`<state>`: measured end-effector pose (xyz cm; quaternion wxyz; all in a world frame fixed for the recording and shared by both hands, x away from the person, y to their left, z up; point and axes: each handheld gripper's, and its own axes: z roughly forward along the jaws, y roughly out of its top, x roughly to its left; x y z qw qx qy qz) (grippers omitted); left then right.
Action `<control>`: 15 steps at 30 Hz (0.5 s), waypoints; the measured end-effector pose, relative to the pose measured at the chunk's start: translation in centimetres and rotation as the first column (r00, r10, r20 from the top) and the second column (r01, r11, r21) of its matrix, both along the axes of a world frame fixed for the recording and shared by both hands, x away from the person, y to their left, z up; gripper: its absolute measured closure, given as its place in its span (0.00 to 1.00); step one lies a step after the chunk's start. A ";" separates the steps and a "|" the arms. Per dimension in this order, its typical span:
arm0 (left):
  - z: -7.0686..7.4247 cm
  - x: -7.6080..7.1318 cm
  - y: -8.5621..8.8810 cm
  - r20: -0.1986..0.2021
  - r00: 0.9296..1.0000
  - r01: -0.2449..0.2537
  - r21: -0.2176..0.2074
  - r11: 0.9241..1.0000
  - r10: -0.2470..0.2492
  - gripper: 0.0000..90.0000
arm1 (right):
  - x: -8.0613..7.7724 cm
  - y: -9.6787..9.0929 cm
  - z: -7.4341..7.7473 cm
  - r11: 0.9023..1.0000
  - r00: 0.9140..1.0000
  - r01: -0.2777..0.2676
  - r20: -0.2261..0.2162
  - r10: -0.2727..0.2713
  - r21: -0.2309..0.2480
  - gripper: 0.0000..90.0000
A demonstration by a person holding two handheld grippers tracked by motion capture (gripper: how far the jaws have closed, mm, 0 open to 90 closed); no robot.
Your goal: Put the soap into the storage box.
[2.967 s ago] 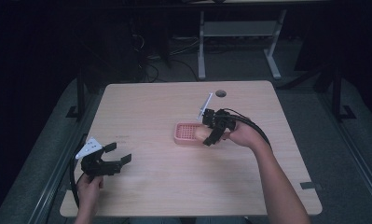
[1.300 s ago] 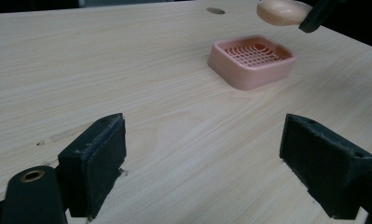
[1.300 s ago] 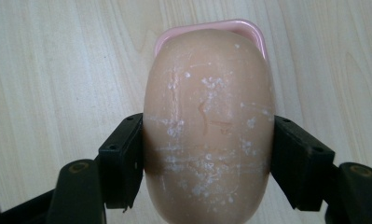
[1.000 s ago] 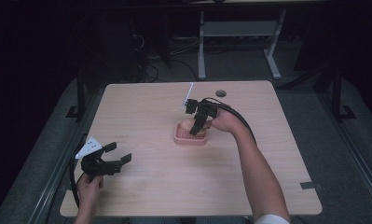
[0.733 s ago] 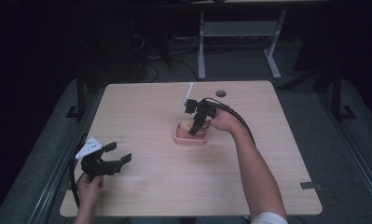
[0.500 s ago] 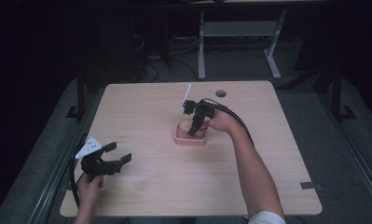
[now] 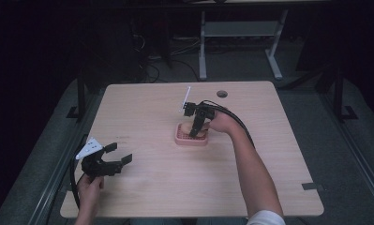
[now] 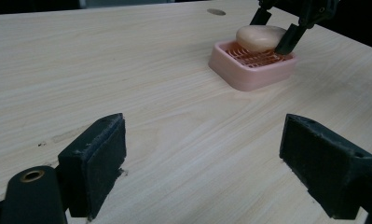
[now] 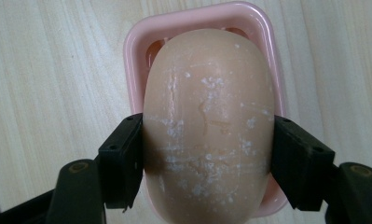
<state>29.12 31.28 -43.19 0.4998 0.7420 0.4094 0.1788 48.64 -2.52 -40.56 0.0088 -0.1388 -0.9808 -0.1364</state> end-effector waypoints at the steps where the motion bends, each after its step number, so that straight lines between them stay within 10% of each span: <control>1: 0.0 0.0 0.0 0.000 1.000 -0.001 0.000 1.000 0.001 0.16 | 0.0 0.1 -0.1 1.000 1.000 -0.001 -0.003 0.001 0.000 0.35; 15: 0.0 0.0 0.1 0.000 1.000 -0.002 -0.005 1.000 0.002 0.16 | 0.2 0.4 -0.9 1.000 1.000 -0.003 -0.012 0.003 -0.018 0.35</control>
